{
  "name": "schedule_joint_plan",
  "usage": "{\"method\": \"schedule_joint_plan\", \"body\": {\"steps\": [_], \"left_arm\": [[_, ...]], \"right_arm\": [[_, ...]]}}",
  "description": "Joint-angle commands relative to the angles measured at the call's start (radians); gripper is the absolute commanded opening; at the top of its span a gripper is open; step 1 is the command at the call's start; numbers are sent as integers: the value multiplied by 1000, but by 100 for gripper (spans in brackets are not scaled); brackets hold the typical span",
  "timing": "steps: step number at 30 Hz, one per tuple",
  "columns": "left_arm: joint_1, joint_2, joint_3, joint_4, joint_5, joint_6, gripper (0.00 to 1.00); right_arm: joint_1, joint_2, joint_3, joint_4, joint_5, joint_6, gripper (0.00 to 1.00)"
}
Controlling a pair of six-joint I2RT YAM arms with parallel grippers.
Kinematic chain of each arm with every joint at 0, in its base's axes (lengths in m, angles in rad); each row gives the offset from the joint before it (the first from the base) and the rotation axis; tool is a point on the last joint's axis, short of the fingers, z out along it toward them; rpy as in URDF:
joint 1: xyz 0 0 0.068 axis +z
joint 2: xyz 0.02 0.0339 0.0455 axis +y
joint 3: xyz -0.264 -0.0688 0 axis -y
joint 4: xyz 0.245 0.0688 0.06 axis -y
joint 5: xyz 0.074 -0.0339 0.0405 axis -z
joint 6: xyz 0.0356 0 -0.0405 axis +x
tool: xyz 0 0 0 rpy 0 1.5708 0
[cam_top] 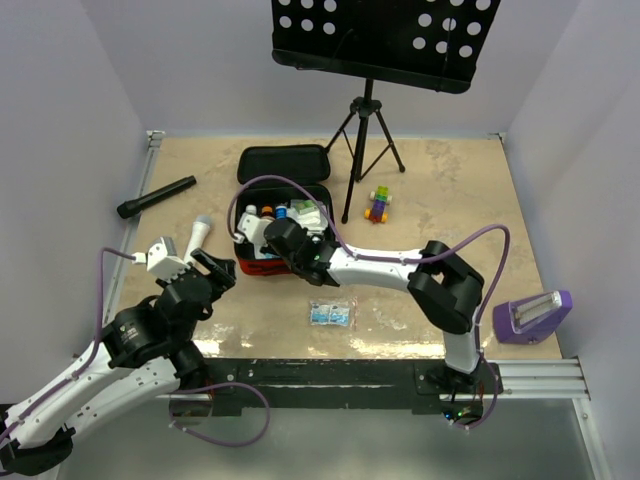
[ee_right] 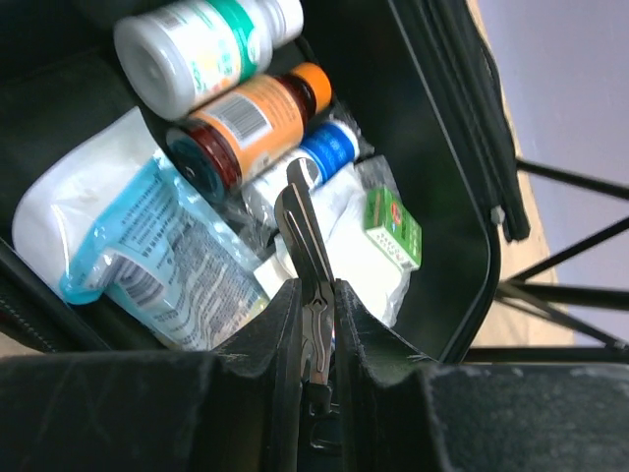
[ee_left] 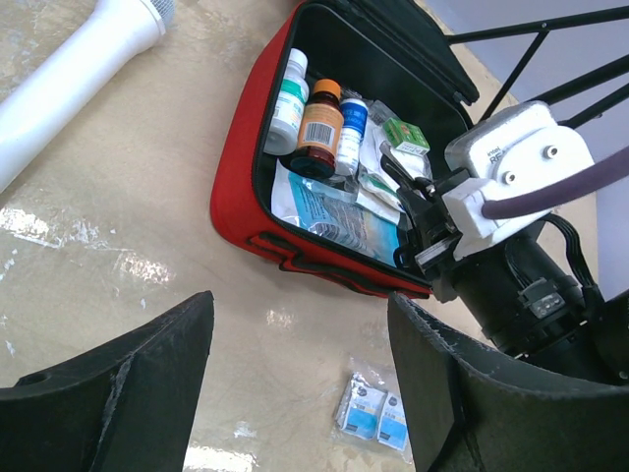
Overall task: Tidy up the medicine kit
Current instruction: Place the scissors in the medicine box.
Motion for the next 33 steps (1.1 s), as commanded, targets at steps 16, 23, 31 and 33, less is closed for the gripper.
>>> {"method": "schedule_joint_plan", "body": {"steps": [16, 23, 31, 33], "left_arm": [[-3, -12, -23, -19, -22, -26, 76], [-3, 0, -21, -4, -20, -16, 76], [-3, 19, -38, 36, 0, 22, 77], [-3, 38, -44, 73, 21, 40, 77]], "right_arm": [[37, -128, -30, -69, -138, -12, 49], [31, -177, -1, 0, 0, 190, 52], [-24, -361, -150, -49, 28, 704, 62], [-45, -336, -153, -98, 51, 773, 63]]}}
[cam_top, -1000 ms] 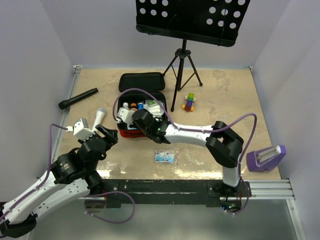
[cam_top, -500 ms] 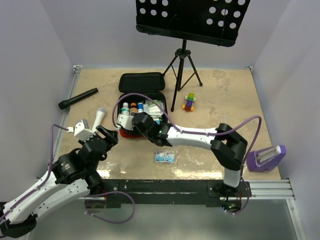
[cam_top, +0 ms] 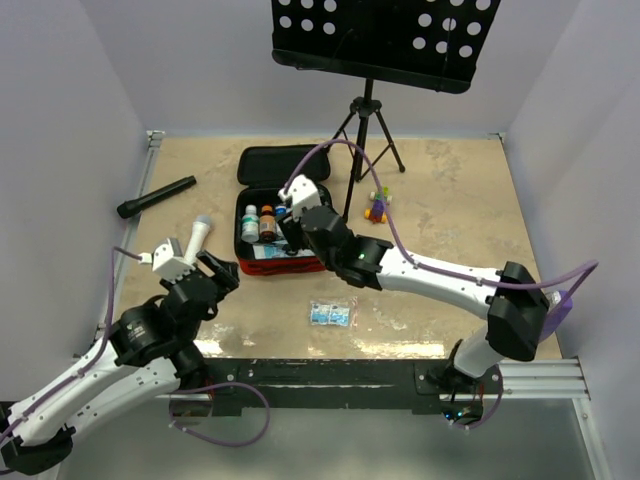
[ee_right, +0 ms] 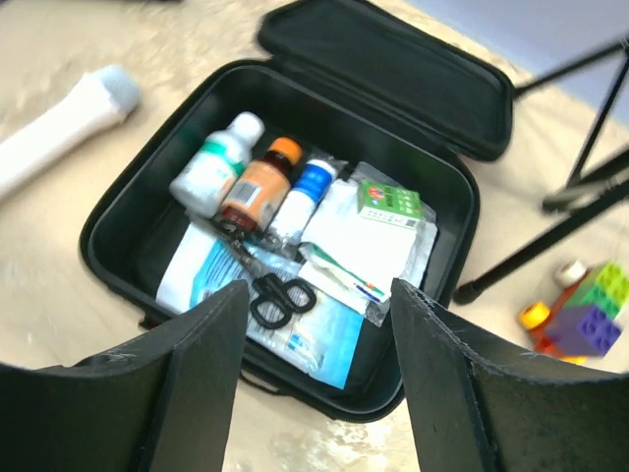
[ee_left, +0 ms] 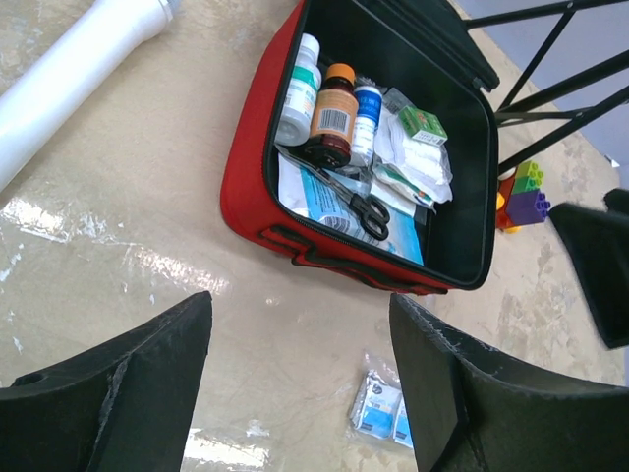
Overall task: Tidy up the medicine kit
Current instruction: Place the scissors in the medicine box, then move the medicine box to the center of the board.
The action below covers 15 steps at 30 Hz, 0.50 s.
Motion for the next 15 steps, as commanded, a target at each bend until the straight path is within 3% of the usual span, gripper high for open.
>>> {"method": "schedule_joint_plan", "body": {"steps": [1, 7, 15], "left_arm": [[-3, 48, -16, 79, 33, 47, 78], [-3, 91, -33, 78, 100, 33, 78], [-1, 43, -68, 72, 116, 15, 78]], "right_arm": [[-62, 33, -22, -82, 60, 307, 64], [-119, 146, -8, -102, 32, 338, 63], [-94, 214, -44, -90, -30, 341, 56]]}}
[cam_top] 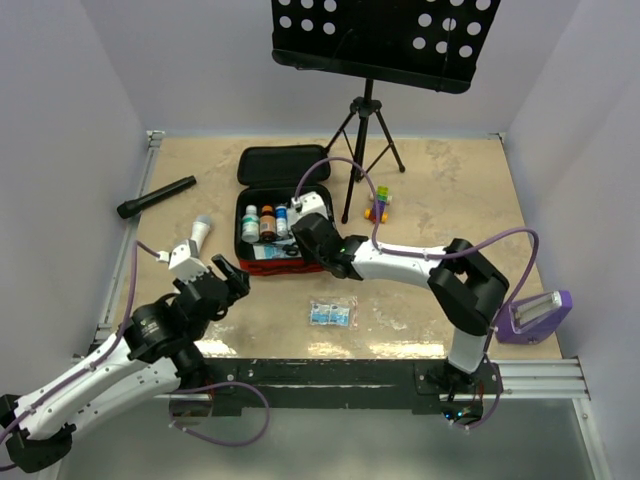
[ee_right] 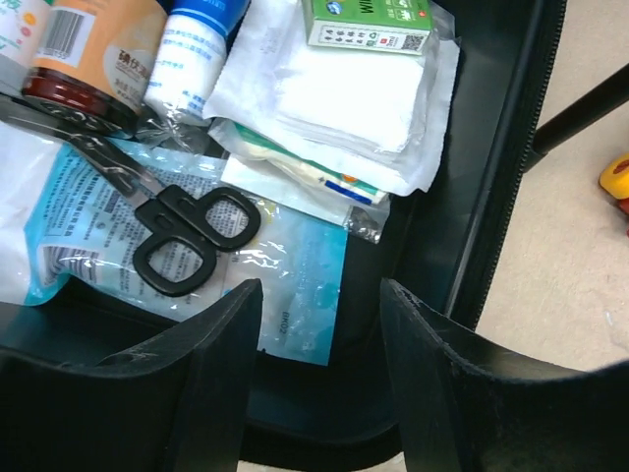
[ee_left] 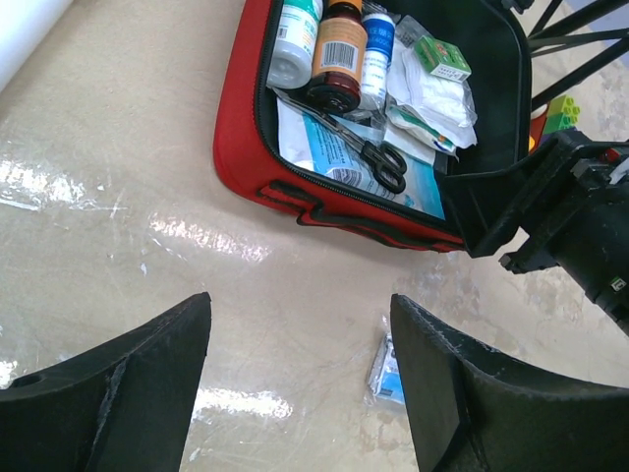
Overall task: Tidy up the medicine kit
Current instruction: Move the medicine box to the center of the board.
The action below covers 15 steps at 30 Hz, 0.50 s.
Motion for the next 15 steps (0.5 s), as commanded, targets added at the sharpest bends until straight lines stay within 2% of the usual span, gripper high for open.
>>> {"method": "schedule_joint_plan", "body": {"steps": [1, 10, 15], "left_arm": [[-3, -7, -9, 19, 12, -6, 78], [-3, 1, -74, 29, 35, -45, 78], [-3, 4, -98, 39, 40, -69, 78]], "right_arm": [[34, -19, -1, -3, -33, 39, 55], [217, 91, 88, -64, -113, 157, 53], [257, 122, 140, -44, -192, 255, 53]]}}
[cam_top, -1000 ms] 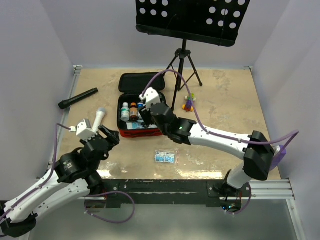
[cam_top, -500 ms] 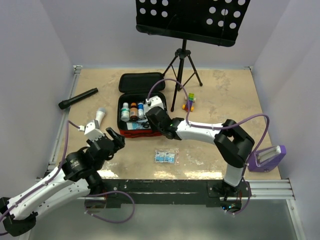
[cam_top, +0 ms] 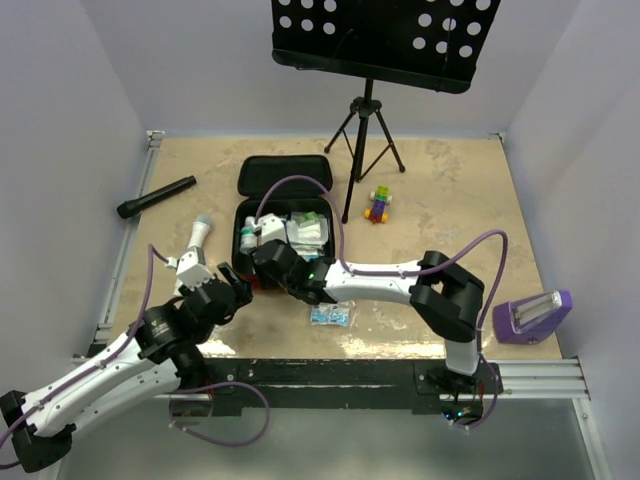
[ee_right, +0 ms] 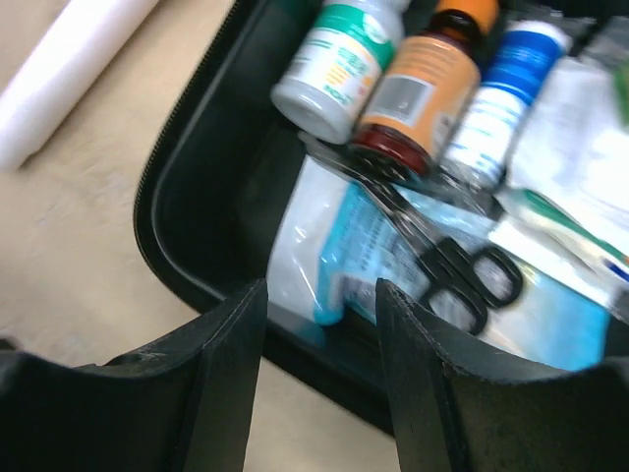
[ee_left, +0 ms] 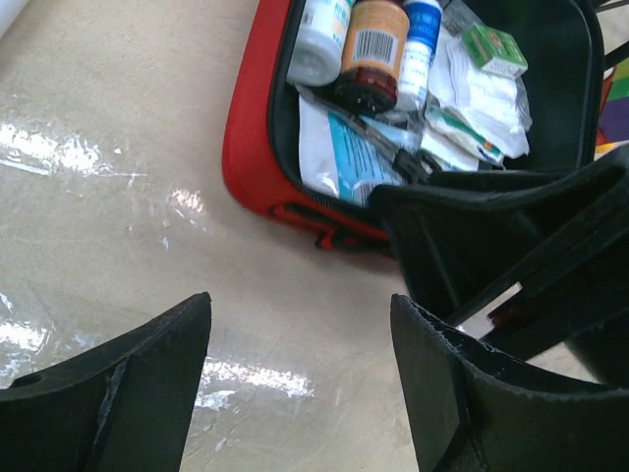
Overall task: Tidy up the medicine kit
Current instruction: Move the medicine box to the center of the board.
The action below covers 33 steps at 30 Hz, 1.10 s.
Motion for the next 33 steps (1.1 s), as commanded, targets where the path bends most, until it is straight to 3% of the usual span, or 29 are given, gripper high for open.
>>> {"method": "schedule_joint_plan", "body": {"steps": [1, 4, 9, 13, 18, 30, 33], "left_arm": [[-3, 5, -15, 36, 6, -45, 78], [-3, 9, -32, 44, 4, -70, 78], [-3, 20, -80, 107, 53, -102, 81], [-3, 68, -109, 180, 104, -127, 84], [-1, 127, -130, 220, 113, -127, 84], [3, 187, -151, 225, 44, -120, 77], [14, 200, -154, 230, 35, -107, 77]], "right_arm": [[37, 33, 11, -76, -166, 118, 53], [37, 16, 19, -49, -206, 155, 54], [3, -145, 1, -101, -82, 224, 62], [-75, -292, -29, -167, 0, 215, 66], [-193, -398, -180, -177, 8, 140, 67], [-223, -250, -308, -88, 0, 141, 65], [-223, -260, -334, -68, 2, 141, 59]]}}
